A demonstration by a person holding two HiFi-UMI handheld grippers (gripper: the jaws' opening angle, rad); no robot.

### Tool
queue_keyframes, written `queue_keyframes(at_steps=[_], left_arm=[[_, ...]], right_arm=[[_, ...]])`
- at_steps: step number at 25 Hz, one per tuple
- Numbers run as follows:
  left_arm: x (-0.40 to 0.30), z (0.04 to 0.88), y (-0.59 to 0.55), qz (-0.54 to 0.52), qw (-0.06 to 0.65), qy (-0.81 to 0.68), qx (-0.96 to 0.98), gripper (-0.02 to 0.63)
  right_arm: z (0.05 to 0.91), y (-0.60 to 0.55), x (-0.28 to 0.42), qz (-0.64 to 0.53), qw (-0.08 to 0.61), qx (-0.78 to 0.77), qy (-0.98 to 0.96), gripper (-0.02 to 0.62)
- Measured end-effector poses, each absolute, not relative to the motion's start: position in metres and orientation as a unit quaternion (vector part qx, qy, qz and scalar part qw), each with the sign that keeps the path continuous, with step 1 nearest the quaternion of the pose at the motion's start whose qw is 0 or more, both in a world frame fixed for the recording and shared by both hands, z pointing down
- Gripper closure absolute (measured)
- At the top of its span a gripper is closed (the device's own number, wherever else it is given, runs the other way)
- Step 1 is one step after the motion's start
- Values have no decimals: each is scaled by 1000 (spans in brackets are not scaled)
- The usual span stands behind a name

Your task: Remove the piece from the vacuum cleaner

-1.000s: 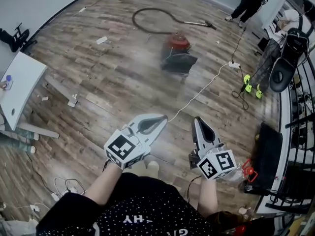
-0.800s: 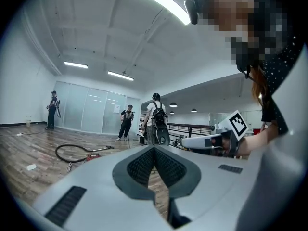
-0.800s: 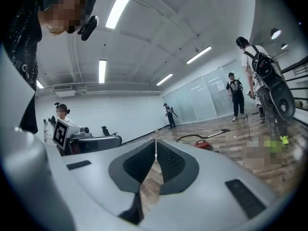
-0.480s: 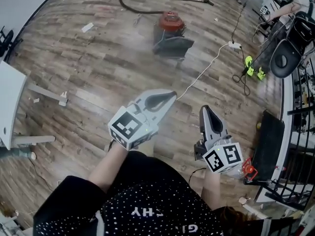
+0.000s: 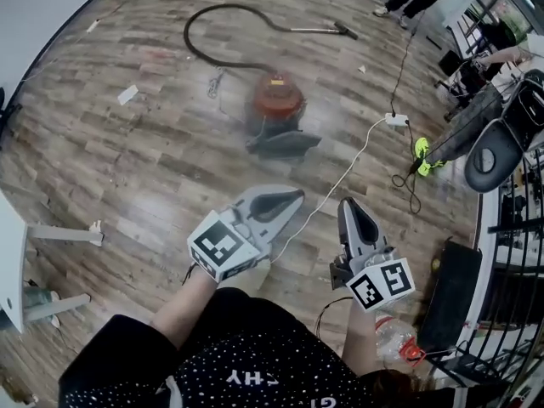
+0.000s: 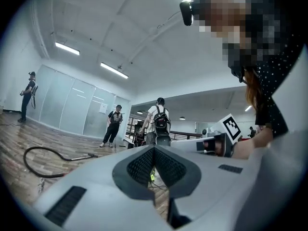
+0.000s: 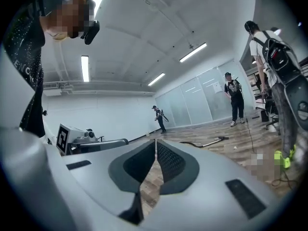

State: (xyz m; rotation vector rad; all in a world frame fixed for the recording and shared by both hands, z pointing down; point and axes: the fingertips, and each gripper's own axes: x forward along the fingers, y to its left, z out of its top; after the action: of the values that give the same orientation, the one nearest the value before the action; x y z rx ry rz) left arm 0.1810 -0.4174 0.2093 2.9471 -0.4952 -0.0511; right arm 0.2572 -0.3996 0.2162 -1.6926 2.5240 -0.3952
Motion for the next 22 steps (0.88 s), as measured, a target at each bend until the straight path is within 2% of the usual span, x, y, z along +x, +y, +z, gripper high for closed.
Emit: queue_keyframes(at_steps=[12,16,22], left_arm=[[222,243,-571,-3,84,-184,979,601],[232,293,-607,13,96,-202,975,601],[253,416,-666,17,99,-233,967,601]], right_arm=[[243,-541,303,-162,6,-537,828,584],[296,-590,319,-169,-9,-517,839,584],[423,-660,345,-167,-16,-495,852,584]])
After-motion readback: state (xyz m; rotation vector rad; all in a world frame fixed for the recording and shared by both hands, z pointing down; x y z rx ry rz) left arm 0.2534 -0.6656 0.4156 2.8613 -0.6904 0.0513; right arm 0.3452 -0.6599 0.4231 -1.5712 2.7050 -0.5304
